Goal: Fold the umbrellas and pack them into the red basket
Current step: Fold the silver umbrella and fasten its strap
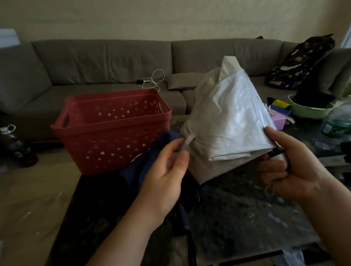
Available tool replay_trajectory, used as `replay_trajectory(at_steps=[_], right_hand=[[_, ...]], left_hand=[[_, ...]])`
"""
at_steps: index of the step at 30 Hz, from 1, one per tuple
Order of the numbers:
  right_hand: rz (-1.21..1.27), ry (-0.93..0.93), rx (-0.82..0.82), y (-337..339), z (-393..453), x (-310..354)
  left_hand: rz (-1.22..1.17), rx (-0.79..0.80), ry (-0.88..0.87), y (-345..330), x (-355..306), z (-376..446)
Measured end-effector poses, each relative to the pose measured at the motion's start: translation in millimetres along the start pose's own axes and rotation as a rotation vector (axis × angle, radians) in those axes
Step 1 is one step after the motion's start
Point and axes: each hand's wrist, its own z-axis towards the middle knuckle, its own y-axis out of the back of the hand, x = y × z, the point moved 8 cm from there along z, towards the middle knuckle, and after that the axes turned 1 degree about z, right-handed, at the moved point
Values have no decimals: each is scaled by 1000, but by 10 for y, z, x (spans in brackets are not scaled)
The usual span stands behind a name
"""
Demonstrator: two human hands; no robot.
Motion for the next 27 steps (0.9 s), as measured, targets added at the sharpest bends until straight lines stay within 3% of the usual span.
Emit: replay_trajectory(at_steps=[7, 9, 14, 17, 21, 25, 27], right_hand=[[-1, -59, 224, 72, 52, 11], [59, -60, 156, 272, 75, -12], [1, -104, 257, 364, 43, -87], [-6, -106, 230, 372, 55, -95], [38, -73, 342, 286, 116, -9], [47, -66, 374, 92, 115, -81], [18, 47, 145, 95, 119, -130]], left_hand=[[-208, -13, -52, 10, -188, -51], [-237, -55, -93, 51, -277, -86], [-160, -131, -176, 126, -393, -179], [-124, -161, -188, 161, -409, -201], [-101, -157, -187, 159, -397, -205], [78, -253, -147, 260, -236, -134], [426, -449, -259, 393, -294, -186]])
